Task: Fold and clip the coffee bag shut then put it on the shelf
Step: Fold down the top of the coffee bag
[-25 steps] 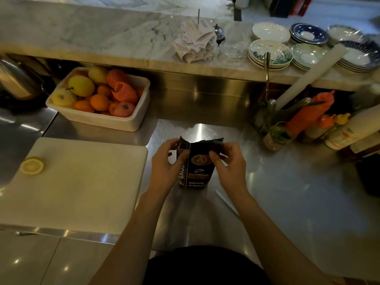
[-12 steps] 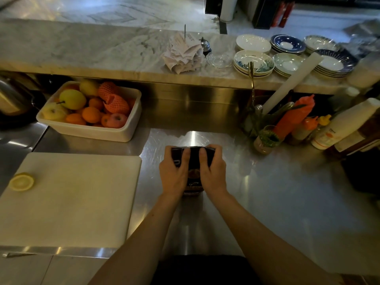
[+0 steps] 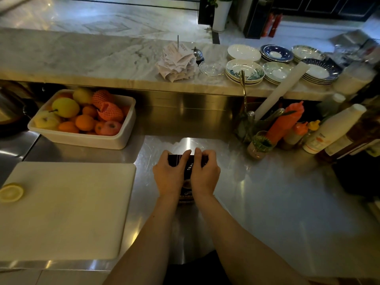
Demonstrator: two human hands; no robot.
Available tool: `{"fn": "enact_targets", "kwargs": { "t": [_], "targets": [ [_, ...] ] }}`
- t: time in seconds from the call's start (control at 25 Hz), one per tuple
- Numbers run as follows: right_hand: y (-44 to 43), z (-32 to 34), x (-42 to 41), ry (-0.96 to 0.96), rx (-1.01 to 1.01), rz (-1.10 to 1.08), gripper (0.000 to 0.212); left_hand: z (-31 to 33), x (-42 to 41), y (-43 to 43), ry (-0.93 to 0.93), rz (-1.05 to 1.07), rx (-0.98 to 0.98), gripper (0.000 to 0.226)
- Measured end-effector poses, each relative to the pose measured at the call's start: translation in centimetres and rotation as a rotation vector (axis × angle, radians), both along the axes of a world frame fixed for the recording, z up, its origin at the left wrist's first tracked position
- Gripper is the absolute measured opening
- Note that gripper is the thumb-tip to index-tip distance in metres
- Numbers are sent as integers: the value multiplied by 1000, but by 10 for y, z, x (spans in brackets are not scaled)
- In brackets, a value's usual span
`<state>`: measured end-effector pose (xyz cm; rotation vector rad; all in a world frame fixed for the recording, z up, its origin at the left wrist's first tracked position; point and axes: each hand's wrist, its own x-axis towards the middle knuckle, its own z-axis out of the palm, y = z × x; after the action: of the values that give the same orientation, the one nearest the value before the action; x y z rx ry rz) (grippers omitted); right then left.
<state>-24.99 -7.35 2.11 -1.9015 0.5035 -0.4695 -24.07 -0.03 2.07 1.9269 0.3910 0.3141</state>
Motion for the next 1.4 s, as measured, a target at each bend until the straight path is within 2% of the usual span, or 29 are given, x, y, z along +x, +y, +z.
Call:
{"fn": "enact_targets", "kwargs": {
  "t": [0.16, 0.48, 0.64, 1.0, 1.2, 1.28, 1.36, 1.4],
  "targets": [
    [-5, -2, 0, -35, -48, 112, 18, 1, -6, 6, -18, -47, -20, 31],
    [-18, -3, -3, -46, -194, 268, 19, -1, -10, 23, -26, -139, 38, 34],
    [-25, -5, -4, -29, -183, 305, 20, -8, -12, 30, -28, -177, 89, 34],
    [-27, -10, -6, -23, -217, 250, 30, -9, -14, 32, -33, -168, -46, 43],
    [-27, -7, -8, -2, -204, 184, 38, -1, -8, 33, 42, -286, -52, 49],
    [-31, -5, -7, -8, -179, 142, 40, 8, -4, 39, 111, -427, -101, 37],
    [-33, -2, -10, -1, -164, 129, 39, 13, -10, 41, 208, -567, -218, 9],
    [-33, 0, -11, -2, -158, 133, 38, 11, -14, 40, 208, -585, -243, 7]
  ]
}}
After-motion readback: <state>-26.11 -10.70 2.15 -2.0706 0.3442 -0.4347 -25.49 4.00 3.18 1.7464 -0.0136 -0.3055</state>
